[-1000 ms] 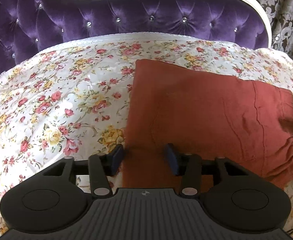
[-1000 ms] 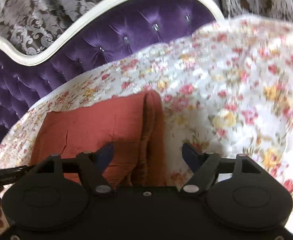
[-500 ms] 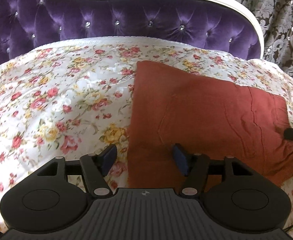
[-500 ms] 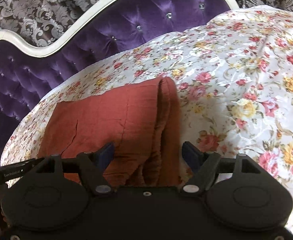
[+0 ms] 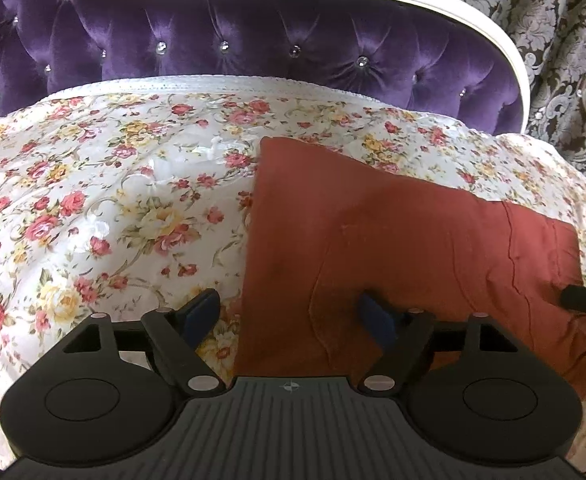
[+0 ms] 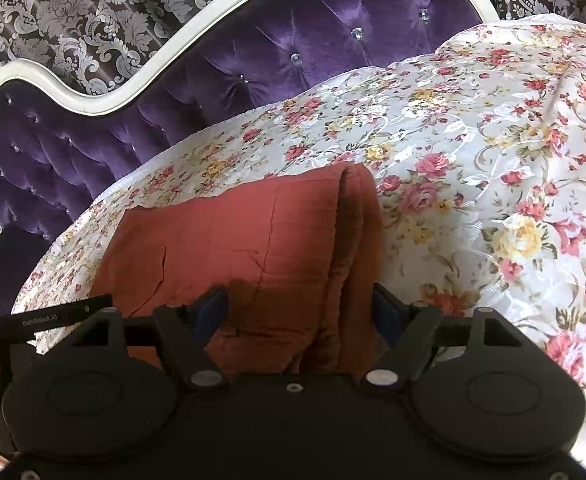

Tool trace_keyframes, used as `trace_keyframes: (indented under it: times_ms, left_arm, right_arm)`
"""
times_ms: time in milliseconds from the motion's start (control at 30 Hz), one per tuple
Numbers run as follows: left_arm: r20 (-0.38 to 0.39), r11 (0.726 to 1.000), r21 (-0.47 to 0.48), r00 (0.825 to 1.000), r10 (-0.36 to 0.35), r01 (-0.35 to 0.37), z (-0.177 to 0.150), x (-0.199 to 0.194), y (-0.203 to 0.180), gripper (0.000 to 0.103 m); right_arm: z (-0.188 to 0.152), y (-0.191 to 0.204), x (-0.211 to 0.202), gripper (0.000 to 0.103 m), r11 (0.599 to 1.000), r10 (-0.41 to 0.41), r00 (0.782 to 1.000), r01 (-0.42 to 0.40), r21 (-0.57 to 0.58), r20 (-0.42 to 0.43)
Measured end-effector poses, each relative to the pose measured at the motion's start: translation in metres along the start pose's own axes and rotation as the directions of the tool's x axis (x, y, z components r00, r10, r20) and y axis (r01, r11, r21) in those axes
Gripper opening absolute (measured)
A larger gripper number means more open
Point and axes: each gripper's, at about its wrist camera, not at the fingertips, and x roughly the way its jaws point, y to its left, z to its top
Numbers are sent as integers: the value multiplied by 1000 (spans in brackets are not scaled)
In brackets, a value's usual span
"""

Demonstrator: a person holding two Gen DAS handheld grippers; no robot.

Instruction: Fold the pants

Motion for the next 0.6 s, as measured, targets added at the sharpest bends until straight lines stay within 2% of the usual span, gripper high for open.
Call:
trace_keyframes:
  times_ms: [133,300,600]
  left_arm:
    - [-14,999,-47,1000,15,-16,-3,-4,-3,77]
    - [-55,1000,-9,998,-8,7,2,-2,-5,77]
    - [-94,1000,-15,996,7,-8,7,3,-6,77]
  right_arm:
    - [0,1,-1,79,1000,-2,1000,2,-14,-3]
    - [-1,4,0,79,1000,-7,1000,7,-29,0]
    - [-2,7,1,79,998,-20,1000,20,-59,-2]
